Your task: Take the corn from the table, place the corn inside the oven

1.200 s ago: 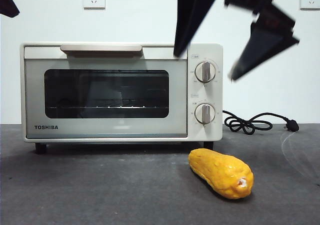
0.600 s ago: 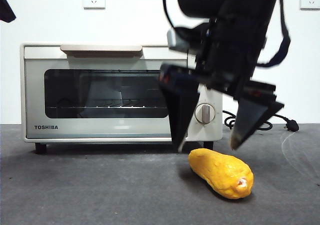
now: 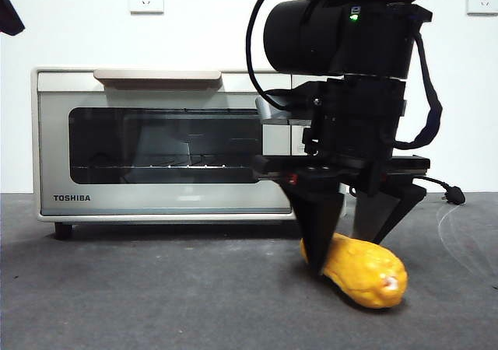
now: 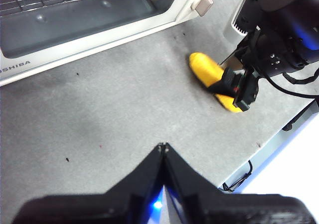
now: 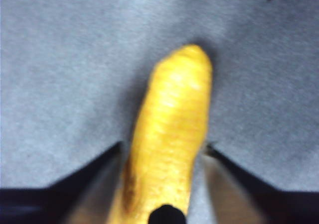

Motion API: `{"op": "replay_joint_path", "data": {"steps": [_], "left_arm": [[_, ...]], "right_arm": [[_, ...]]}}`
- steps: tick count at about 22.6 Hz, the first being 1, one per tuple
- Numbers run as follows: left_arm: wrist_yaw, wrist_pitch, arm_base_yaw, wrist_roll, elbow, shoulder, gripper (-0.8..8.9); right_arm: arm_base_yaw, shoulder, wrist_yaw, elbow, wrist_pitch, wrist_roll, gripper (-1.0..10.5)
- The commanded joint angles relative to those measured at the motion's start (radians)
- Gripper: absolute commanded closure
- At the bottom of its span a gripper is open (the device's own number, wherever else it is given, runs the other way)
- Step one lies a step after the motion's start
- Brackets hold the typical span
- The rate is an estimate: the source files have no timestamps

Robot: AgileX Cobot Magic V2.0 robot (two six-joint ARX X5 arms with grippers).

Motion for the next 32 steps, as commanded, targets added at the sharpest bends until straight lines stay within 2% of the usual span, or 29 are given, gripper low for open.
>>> {"op": "replay_joint_path", "data": {"steps": [1,4,7,11,16,21,29,32], "left_arm": [[0.002,0.019,-0.002,0.012,0.002,0.001,8.19],[0.003,0.102,-0.002,-0.002,0.002,0.007,8.19],[0.006,0.225,-0.002,-0.054,0.002,0.018,8.19],[0.006,0.431,-0.002,-0.122,0.002,0.049,8.19],[0.006,0.672,-0.003,-0.189,0.002,0.121,8.19],[0.006,0.736,-0.007,-0.202,0.014,0.193,8.19],[0.006,0.731,-0.068,-0.198,0.085,0.317,8.19],[0.004,0.684,-0.095,-0.183,0.124,0.359,8.19]], "right_arm": [[0.002,0.009,-0.011,0.002,-0.011,0.006,9.6],[0.002,0.002,-0.077,0.019,-0.045,-0.006,9.6],[0.002,-0.043,-0.16,0.02,-0.051,-0.006,9.6],[0.002,-0.184,-0.239,0.02,-0.05,-0.005,9.6],[0.002,-0.432,-0.25,0.035,-0.051,0.009,9.6],[0.002,-0.571,-0.25,0.081,-0.066,0.026,9.6],[0.002,-0.673,-0.246,0.171,-0.145,0.032,9.6],[0.002,-0.685,-0.238,0.192,-0.176,0.03,9.6]]}}
